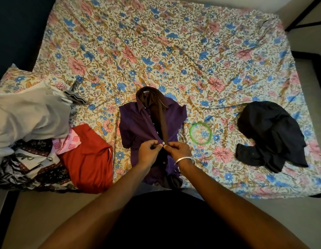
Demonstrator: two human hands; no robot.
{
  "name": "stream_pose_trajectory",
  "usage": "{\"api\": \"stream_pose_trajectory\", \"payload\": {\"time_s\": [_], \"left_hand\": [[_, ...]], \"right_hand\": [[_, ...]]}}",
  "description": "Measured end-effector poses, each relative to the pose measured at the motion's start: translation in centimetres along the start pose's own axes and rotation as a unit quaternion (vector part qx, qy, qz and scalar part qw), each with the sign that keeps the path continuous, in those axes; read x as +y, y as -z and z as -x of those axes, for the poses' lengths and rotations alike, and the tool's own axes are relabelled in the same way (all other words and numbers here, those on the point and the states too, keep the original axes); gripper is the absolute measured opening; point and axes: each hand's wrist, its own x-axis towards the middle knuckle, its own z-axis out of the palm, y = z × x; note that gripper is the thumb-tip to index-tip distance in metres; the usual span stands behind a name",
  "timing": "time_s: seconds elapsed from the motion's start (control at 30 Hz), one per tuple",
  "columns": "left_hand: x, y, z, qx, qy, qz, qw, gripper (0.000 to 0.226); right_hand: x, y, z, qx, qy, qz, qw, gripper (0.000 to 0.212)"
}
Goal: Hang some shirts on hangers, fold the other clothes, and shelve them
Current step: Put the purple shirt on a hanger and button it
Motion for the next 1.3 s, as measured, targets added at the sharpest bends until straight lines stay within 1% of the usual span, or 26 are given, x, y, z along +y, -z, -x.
{"api": "stream_pose_trajectory", "payload": {"time_s": [0.13, 0.2, 0.33, 0.43, 0.47, 0.53, 0.57, 0.6, 0.63, 0.73, 0.83, 1.0, 1.07, 1.13, 1.2, 1.3], "left_hand": [[0.5, 0.3, 0.6, 0.051, -0.035, -0.035, 0.997, 0.011], [0.8, 0.6, 0.9, 0.062, -0.05, -0.06, 0.995, 0.011], [1.0, 0.8, 1.3, 0.037, -0.071, -0.084, 0.993, 0.008], [1.1, 0.9, 1.2, 0.034, -0.08, -0.098, 0.991, 0.019], [1.1, 1.0, 1.3, 0.032, -0.082, -0.097, 0.991, 0.017], [0.9, 1.1, 1.1, 0.033, -0.085, -0.088, 0.992, 0.003], [0.9, 1.1, 1.0, 0.032, -0.083, -0.087, 0.992, 0.013], [0.9, 1.0, 0.9, 0.028, -0.081, -0.083, 0.993, 0.018], [0.8, 1.0, 0.8, 0.024, -0.079, -0.08, 0.993, 0.019], [0.6, 1.0, 0.6, 0.011, -0.079, -0.086, 0.993, 0.011], [0.1, 1.1, 0.4, 0.006, -0.085, -0.12, 0.989, 0.025], [0.0, 0.9, 0.5, -0.012, -0.094, -0.149, 0.984, 0.025], [0.3, 0.9, 0.7, -0.021, -0.072, -0.128, 0.989, 0.024], [0.5, 0.8, 0.7, -0.033, -0.035, -0.073, 0.996, 0.023], [0.7, 0.6, 0.6, -0.043, -0.012, -0.017, 0.999, 0.019], [0.2, 0.4, 0.2, -0.051, 0.001, 0.026, 0.998, 0.015]], "right_hand": [[0.3, 0.2, -0.1, 0.016, 0.005, 0.004, 1.0, 0.02], [0.3, 0.3, -0.1, 0.014, 0.014, 0.008, 1.0, 0.022], [0.1, 0.3, 0.4, -0.02, 0.034, 0.027, 0.999, 0.024], [0.2, 0.1, 0.4, -0.02, 0.03, 0.02, 0.999, 0.026], [0.3, 0.1, 0.3, -0.02, 0.026, 0.016, 0.999, 0.026], [0.2, 0.0, 0.4, -0.021, 0.021, 0.01, 1.0, 0.026], [0.2, -0.1, 0.5, -0.023, 0.025, 0.011, 0.999, 0.025], [0.2, -0.1, 0.5, -0.025, 0.031, 0.017, 0.999, 0.025], [0.2, -0.1, 0.5, -0.026, 0.037, 0.023, 0.999, 0.024], [0.2, -0.1, 0.6, -0.025, 0.04, 0.018, 0.999, 0.022], [0.2, 0.0, 0.6, -0.015, 0.03, 0.018, 0.999, 0.023], [-0.1, -0.1, 0.5, 0.015, 0.028, 0.047, 0.998, 0.021], [-0.7, 0.0, 0.7, 0.038, 0.049, 0.074, 0.995, 0.019], [-1.4, 0.4, 1.1, 0.049, 0.089, 0.118, 0.988, 0.019], [-1.8, 0.6, 1.3, 0.055, 0.131, 0.179, 0.974, 0.019], [-2.2, 0.5, 1.4, 0.055, 0.19, 0.264, 0.944, 0.015]]}}
